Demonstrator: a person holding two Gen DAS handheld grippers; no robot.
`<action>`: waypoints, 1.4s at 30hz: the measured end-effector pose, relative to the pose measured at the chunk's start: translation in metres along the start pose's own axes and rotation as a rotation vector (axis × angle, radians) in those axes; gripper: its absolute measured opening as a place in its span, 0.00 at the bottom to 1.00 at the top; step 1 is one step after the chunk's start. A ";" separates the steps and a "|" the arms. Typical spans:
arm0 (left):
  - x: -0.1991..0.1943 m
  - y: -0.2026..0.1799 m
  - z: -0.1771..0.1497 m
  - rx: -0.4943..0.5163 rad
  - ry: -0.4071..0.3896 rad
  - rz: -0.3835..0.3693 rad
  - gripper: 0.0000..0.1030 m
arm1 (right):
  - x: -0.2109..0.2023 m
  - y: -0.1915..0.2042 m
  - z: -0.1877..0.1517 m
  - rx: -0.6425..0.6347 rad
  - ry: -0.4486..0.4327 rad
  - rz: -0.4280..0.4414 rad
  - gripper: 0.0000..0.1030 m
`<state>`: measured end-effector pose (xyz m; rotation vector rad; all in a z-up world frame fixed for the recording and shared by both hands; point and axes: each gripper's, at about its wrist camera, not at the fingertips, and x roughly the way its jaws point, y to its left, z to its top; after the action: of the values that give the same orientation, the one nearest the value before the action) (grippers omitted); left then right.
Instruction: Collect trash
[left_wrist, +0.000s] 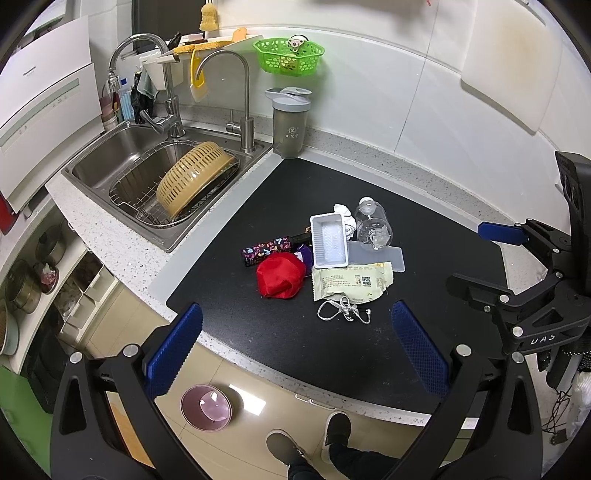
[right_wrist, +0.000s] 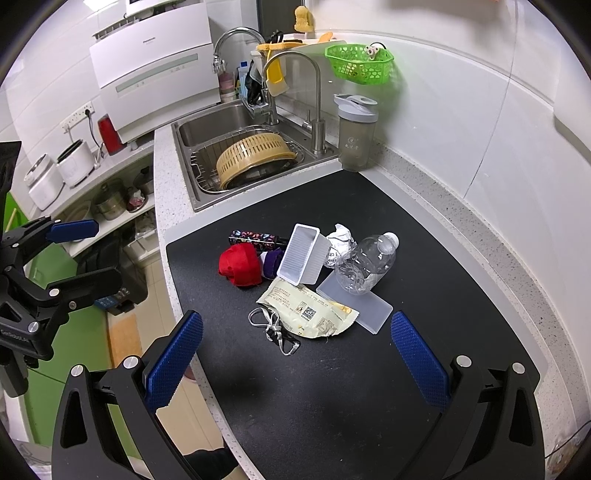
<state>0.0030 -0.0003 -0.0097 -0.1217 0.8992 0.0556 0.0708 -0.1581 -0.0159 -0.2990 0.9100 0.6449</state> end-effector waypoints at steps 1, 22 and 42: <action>0.000 0.000 0.000 0.000 0.000 -0.001 0.97 | 0.000 0.000 0.000 0.000 0.000 0.000 0.95; 0.050 0.011 0.014 0.026 0.067 0.018 0.97 | 0.024 -0.014 0.008 0.036 0.039 0.005 0.95; 0.190 0.033 0.021 -0.047 0.247 -0.030 0.95 | 0.077 -0.051 0.007 0.093 0.150 0.003 0.95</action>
<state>0.1342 0.0342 -0.1476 -0.1881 1.1426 0.0342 0.1414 -0.1645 -0.0753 -0.2651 1.0808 0.5863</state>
